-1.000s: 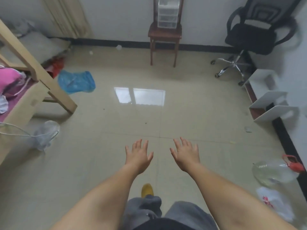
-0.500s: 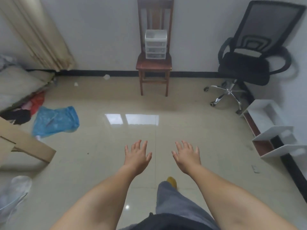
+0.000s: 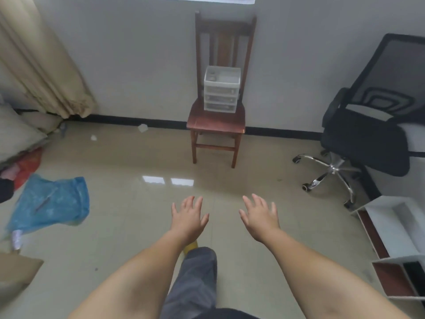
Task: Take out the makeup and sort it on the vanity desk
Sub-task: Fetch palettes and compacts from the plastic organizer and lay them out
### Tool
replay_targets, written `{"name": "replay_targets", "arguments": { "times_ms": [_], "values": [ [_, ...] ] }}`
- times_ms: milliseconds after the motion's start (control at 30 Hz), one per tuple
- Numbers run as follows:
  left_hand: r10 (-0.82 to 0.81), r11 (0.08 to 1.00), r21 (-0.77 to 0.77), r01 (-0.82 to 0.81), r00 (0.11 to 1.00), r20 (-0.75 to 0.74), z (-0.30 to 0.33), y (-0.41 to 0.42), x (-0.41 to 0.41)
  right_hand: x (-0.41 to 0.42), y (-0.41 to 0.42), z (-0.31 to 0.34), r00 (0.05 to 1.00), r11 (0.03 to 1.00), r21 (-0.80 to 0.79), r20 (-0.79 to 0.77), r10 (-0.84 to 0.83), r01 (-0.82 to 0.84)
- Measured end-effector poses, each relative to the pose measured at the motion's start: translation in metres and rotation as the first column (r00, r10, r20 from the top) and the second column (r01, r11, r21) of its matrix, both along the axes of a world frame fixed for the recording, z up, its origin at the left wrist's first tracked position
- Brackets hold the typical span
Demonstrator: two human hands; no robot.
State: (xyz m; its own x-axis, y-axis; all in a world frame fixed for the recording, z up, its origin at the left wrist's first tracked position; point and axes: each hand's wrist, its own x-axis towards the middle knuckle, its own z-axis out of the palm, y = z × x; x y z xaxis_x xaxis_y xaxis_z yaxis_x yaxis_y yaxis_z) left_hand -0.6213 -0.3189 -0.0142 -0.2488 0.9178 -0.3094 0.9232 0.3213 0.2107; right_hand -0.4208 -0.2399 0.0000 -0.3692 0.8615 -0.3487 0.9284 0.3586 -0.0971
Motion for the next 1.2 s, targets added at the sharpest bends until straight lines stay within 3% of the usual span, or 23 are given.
{"name": "replay_targets", "arguments": {
  "times_ms": [500,1033,1200],
  "values": [
    [-0.144,0.988,0.050,0.147,0.988,-0.054,0.014,0.317,-0.162,-0.156,0.290,0.013,0.987,0.988,-0.022,-0.039,-0.153,0.152],
    [-0.045,0.997,0.059,0.046,0.999,-0.021,0.001,0.635,-0.248,-0.252,0.662,0.004,0.995,0.998,-0.035,-0.082,0.056,-0.059],
    [-0.067,0.992,0.113,0.057,0.995,0.080,-0.010,0.733,-0.283,-0.310,0.760,-0.013,0.980,0.991,-0.014,-0.151,0.130,-0.133]
  ]
}}
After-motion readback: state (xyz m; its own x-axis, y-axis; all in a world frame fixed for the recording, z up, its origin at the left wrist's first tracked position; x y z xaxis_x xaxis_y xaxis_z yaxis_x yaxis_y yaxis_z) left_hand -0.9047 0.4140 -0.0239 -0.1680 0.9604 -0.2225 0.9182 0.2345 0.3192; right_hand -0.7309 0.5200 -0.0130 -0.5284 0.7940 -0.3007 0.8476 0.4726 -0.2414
